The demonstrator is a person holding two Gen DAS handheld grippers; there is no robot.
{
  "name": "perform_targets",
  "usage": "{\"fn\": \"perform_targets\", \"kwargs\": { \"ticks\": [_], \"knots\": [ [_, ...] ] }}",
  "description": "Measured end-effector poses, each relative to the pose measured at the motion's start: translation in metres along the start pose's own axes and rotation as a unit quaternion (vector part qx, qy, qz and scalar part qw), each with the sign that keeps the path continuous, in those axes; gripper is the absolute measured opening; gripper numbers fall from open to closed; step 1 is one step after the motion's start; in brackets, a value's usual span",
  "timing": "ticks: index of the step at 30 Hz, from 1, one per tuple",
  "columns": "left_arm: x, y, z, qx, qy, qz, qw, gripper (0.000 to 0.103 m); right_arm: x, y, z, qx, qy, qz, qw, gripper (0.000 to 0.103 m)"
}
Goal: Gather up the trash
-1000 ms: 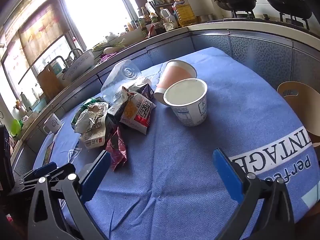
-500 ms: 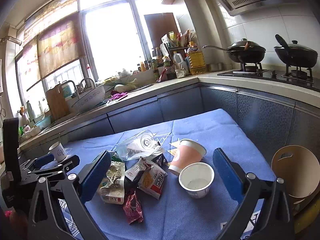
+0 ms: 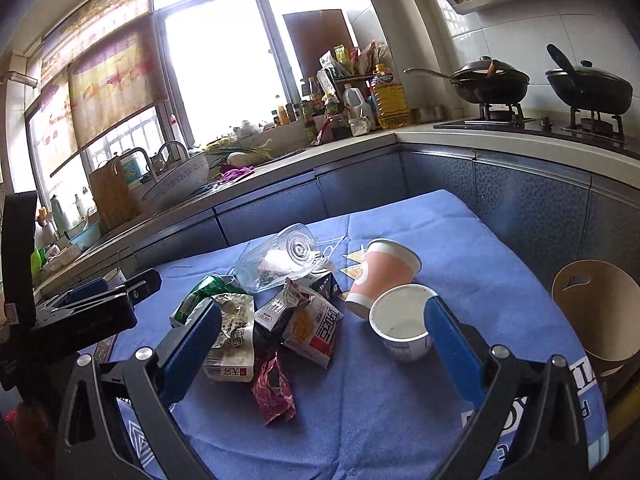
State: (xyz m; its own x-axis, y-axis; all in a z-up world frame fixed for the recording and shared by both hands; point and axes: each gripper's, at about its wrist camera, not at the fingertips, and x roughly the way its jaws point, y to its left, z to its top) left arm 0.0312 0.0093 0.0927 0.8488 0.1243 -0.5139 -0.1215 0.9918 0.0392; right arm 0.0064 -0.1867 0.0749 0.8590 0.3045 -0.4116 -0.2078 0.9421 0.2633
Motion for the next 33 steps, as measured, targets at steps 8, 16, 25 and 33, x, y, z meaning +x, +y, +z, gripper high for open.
{"fn": "perform_targets", "kwargs": {
  "ticks": [8,16,25,33],
  "knots": [
    [-0.001,0.007,-0.005,0.001,-0.006,0.005,1.0000,0.098,0.002,0.005,-0.003,-0.003,0.009,0.012,1.000,0.087],
    [-0.002,0.009,-0.007,0.001,-0.011,0.009,0.9999,0.098,0.006,-0.001,-0.005,0.016,0.022,0.019,0.999,0.080],
    [0.002,0.015,-0.011,-0.012,0.001,0.004,0.9999,0.098,0.010,-0.007,-0.011,0.032,0.041,0.019,0.998,0.079],
    [0.007,0.020,-0.013,-0.020,0.012,0.001,0.9997,0.098,0.012,-0.017,-0.021,0.043,0.065,0.016,0.997,0.079]
  ]
}}
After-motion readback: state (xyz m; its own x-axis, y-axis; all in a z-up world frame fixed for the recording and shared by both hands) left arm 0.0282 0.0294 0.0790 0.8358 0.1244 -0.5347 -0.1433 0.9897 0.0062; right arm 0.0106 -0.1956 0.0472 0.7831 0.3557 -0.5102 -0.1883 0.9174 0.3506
